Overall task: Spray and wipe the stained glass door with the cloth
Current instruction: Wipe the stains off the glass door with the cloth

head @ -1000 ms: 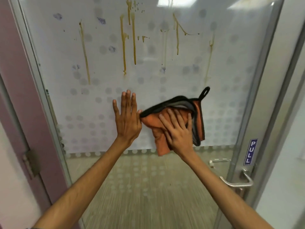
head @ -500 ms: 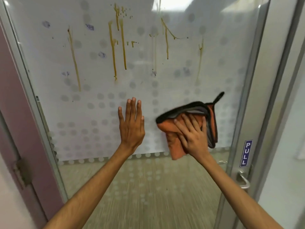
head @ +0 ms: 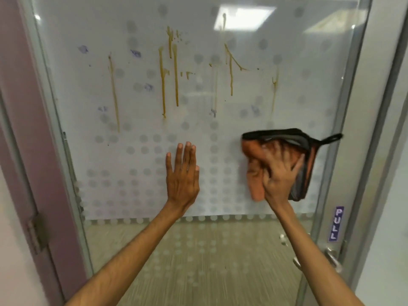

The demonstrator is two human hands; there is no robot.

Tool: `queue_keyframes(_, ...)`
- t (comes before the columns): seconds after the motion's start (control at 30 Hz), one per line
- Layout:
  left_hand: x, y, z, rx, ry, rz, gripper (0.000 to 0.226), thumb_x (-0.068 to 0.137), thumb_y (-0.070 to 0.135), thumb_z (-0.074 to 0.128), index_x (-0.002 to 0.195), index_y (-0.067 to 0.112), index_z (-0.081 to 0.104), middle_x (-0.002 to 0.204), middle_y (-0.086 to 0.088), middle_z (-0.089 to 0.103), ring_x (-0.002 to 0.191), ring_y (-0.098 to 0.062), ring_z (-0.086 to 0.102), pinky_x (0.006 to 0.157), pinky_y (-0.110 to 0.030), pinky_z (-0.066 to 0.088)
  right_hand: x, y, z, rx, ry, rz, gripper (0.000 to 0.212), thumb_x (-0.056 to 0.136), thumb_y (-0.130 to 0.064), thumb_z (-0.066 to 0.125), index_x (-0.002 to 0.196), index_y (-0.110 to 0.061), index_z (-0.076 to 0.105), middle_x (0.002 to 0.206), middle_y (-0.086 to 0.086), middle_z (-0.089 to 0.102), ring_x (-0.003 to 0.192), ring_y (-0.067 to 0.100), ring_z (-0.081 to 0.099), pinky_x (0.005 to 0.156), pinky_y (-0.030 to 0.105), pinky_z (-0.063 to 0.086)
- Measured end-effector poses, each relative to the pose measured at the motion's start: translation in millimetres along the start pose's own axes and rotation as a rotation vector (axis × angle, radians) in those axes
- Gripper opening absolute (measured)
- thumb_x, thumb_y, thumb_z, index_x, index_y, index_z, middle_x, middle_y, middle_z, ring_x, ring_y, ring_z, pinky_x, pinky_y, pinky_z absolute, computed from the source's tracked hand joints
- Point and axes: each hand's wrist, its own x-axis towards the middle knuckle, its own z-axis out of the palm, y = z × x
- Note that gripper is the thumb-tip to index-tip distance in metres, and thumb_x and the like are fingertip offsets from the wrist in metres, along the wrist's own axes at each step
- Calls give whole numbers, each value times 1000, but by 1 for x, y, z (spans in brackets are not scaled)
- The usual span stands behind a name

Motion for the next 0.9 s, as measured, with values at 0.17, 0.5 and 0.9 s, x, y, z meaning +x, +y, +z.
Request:
queue_keyframes(0.17, 2, 3, -7, -14, -51, -12, 58, 104, 21, 26, 157, 8, 6, 166, -8, 5, 155, -22, 1, 126, -48, 0, 57, -48, 17, 14, 189, 167, 61, 86, -10, 55, 144, -29, 51, 154, 4, 45, 147, 24, 35, 120, 64, 6)
queue_keyframes(0.5, 2, -50, -31, 38, -61, 8, 60, 104, 31, 20, 156, 6, 5, 165, -11, 6, 155, -20, -3, 126, -44, -2, 85, -56, 17, 48, 171, 37, 58, 85, -8, 57, 139, -28, 56, 149, 3, 51, 145, 24, 39, 120, 64, 11)
queue_keyframes(0.9, 3, -120, -59, 100, -66, -62, 66, 104, 40, 21, 157, 4, 3, 166, -13, 1, 155, -28, 2, 125, -51, 0, 83, -106, 34, 79, 69, -226, 48, 92, -18, 62, 138, -28, 58, 149, -1, 51, 142, 24, 42, 122, 59, 10)
